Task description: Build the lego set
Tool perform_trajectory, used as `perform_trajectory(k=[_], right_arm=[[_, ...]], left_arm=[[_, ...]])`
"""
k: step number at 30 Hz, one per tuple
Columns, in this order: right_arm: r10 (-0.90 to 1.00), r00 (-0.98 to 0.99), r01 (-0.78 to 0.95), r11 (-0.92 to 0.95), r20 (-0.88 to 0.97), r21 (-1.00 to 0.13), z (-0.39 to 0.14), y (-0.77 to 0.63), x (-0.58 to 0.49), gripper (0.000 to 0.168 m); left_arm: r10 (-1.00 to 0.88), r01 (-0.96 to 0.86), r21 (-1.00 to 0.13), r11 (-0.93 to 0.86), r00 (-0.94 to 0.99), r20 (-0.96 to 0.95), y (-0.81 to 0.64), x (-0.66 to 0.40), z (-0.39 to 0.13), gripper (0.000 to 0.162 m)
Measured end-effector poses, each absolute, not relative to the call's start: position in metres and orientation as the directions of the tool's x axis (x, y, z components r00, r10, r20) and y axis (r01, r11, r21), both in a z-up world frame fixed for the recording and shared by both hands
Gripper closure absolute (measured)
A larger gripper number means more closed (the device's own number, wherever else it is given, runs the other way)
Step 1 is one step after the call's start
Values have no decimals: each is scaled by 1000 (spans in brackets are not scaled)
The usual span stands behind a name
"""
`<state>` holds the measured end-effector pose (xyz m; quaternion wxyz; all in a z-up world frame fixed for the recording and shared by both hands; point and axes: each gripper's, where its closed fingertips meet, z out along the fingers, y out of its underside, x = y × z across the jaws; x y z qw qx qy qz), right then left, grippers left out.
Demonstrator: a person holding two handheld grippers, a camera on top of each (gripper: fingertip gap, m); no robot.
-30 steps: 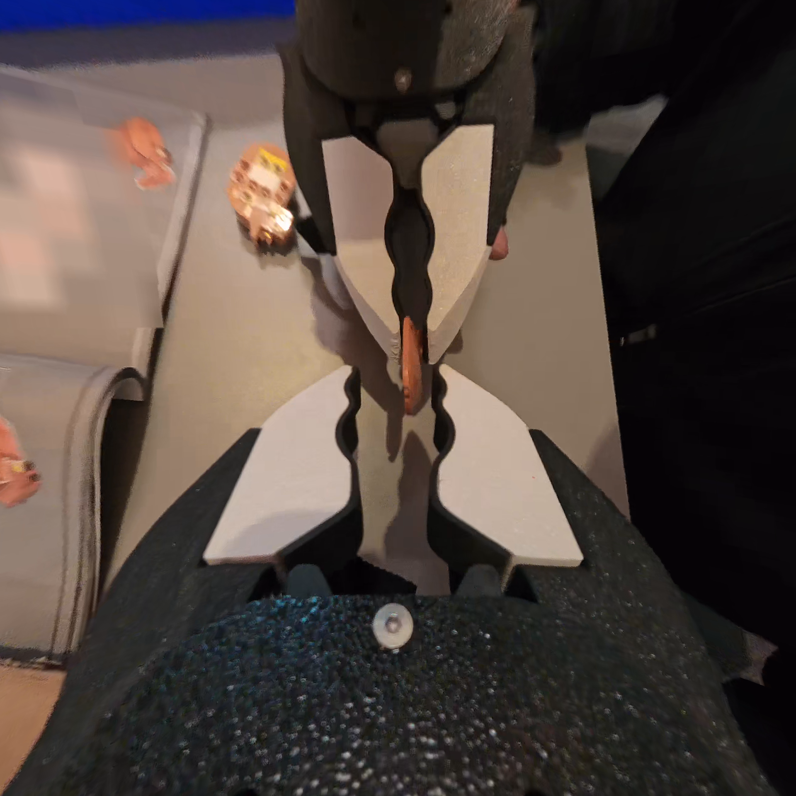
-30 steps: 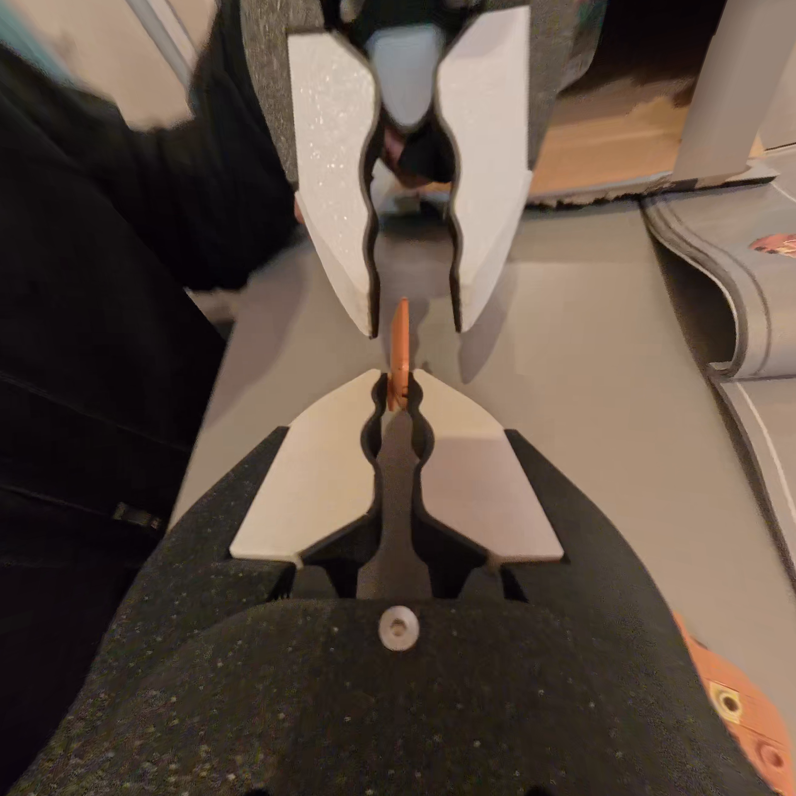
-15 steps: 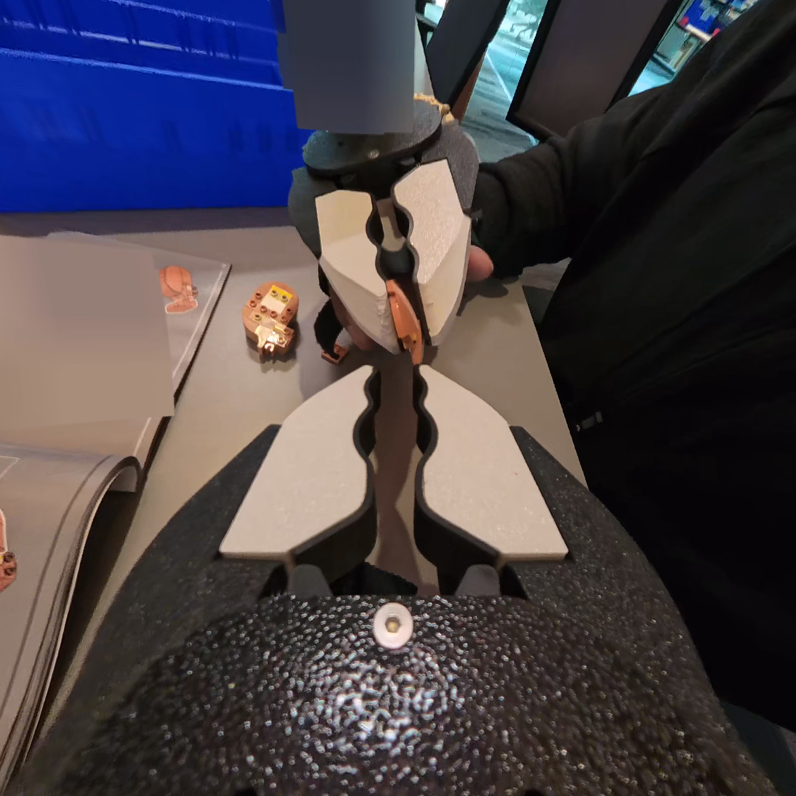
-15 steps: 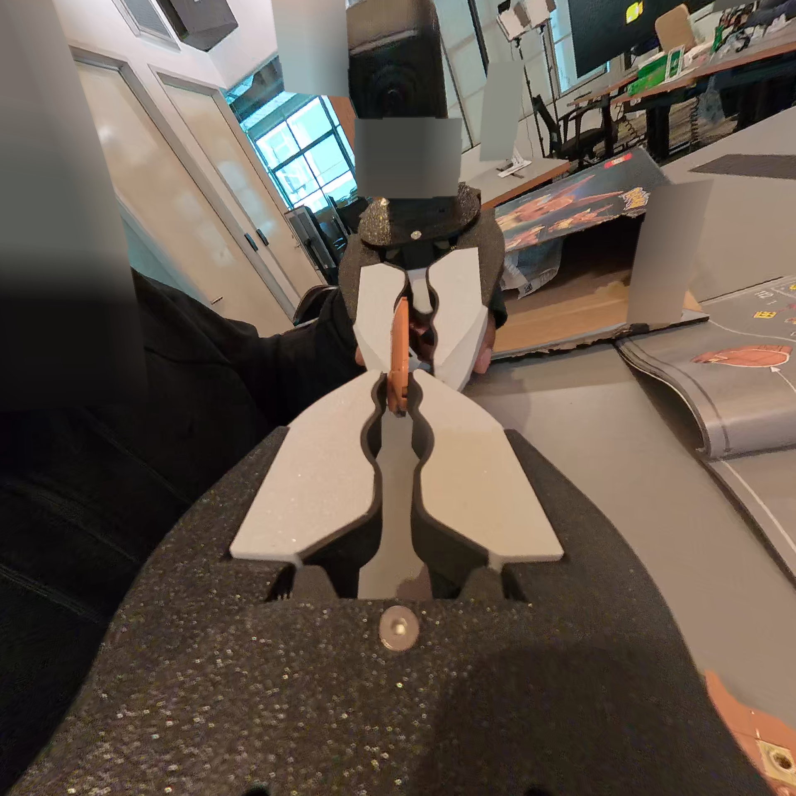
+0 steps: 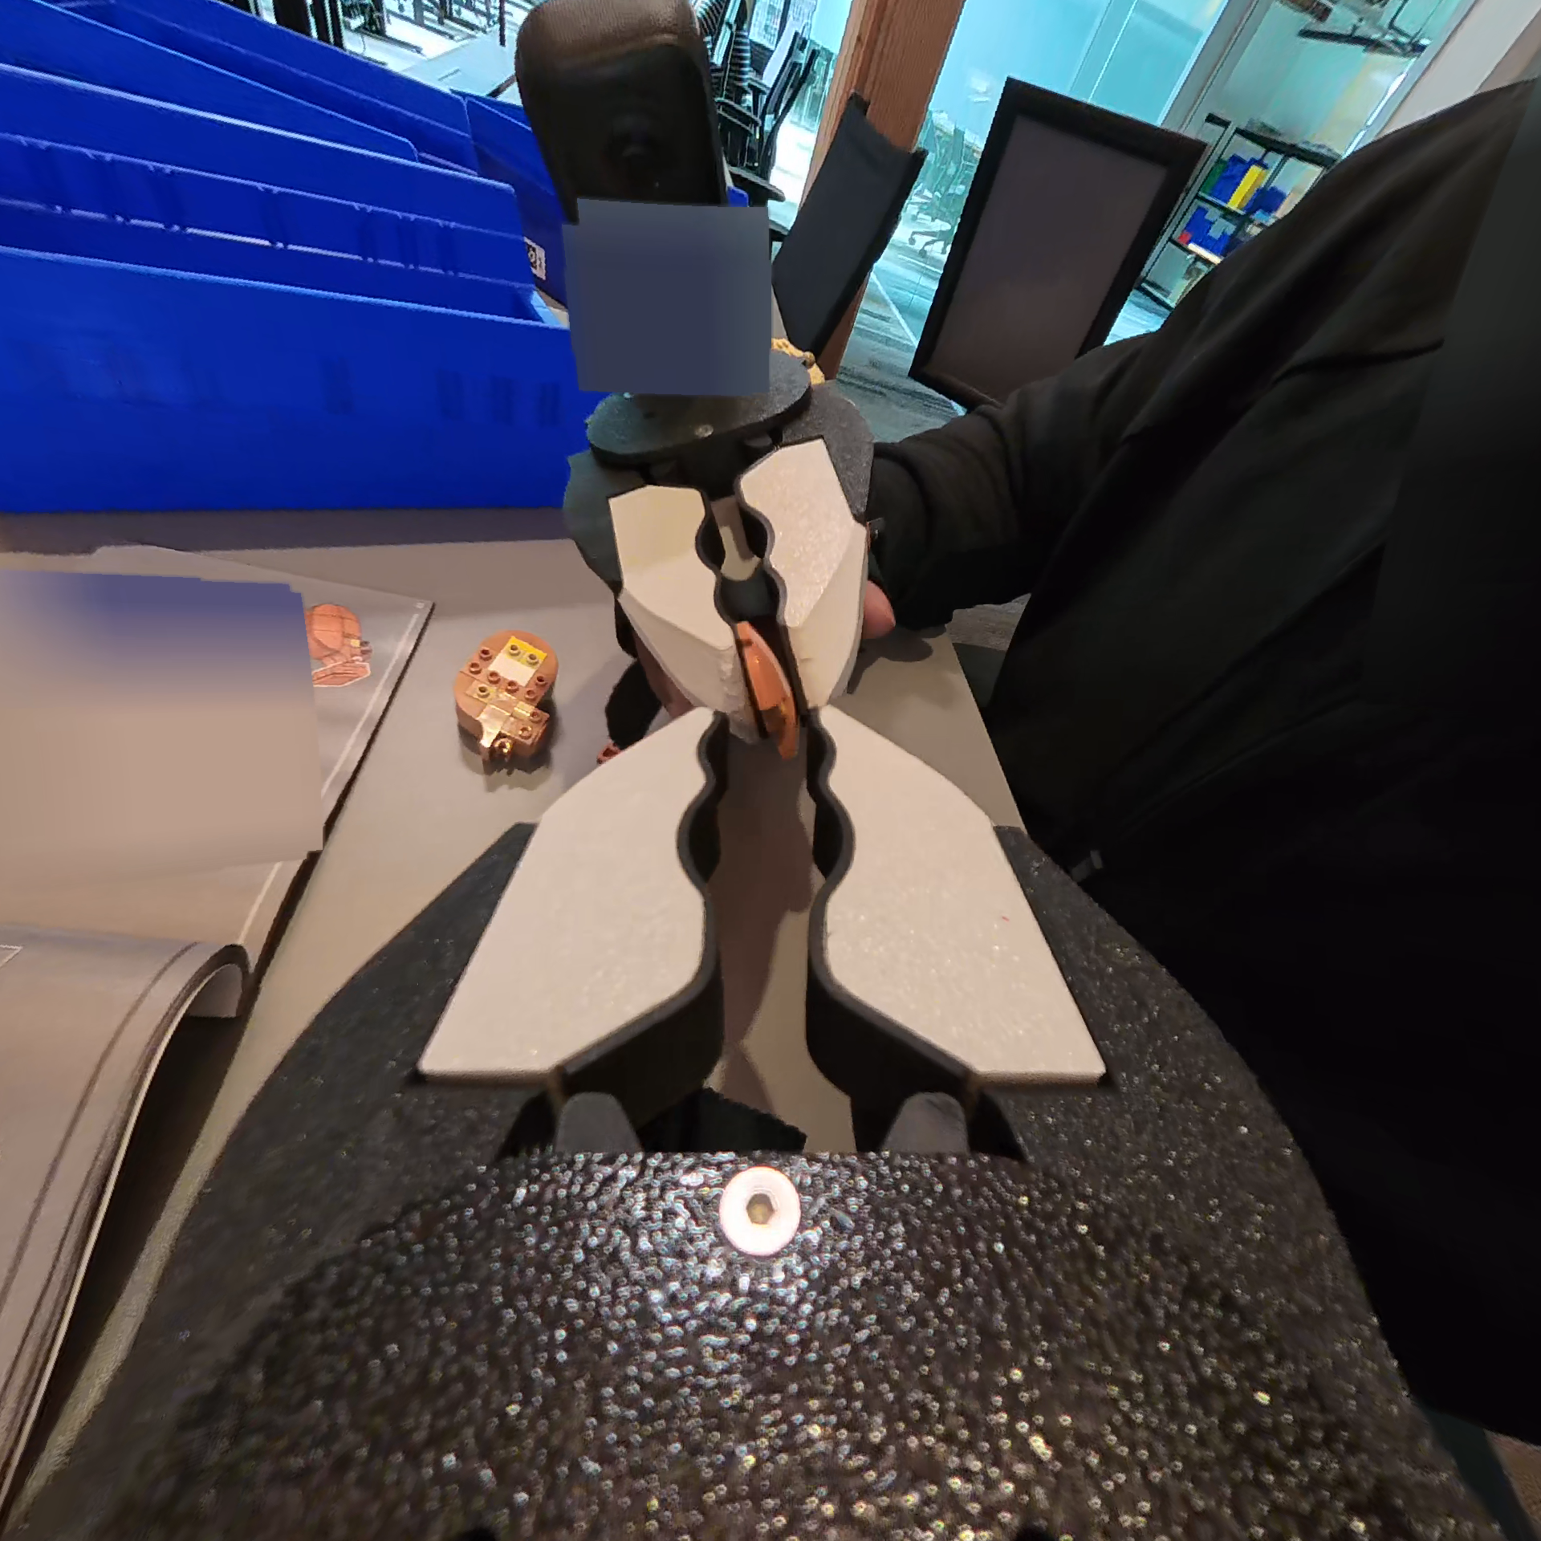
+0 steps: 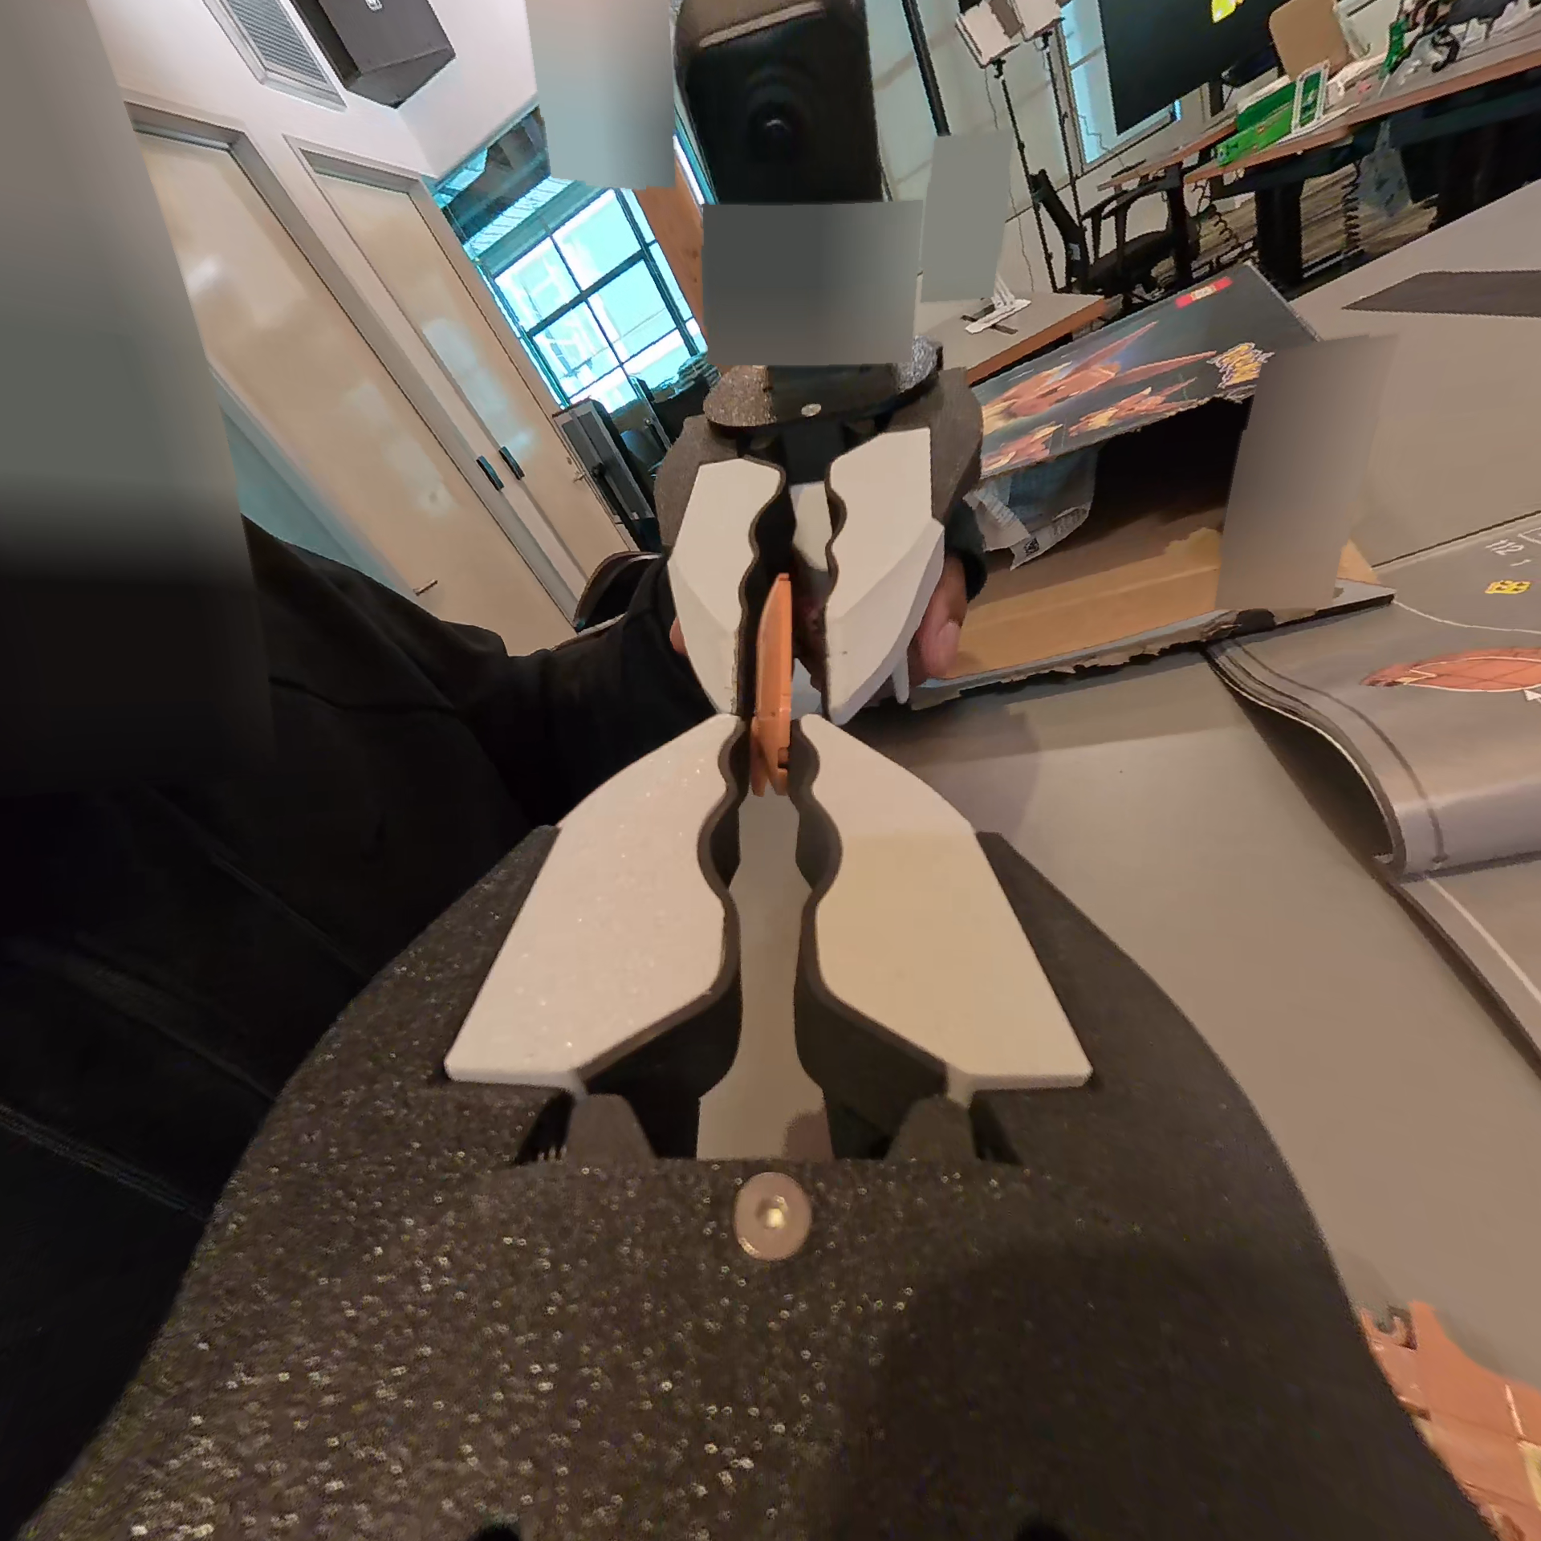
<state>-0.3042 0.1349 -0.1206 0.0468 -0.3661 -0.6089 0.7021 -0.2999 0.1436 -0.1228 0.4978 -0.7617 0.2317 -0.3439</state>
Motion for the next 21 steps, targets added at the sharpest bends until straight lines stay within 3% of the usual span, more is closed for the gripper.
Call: perform_trajectory(k=[5,21], right_arm=[[508,-725,396,-247,-466,-884,-122,133,-304,160],[482,-705,436,-284,-520,-854,-122,138,-301,160]], left_arm=[[-711,50,-924,-379,623,326,144,-298,-117,156],[-714,187,-894,-406,545,438,148,-298,-117,156]])
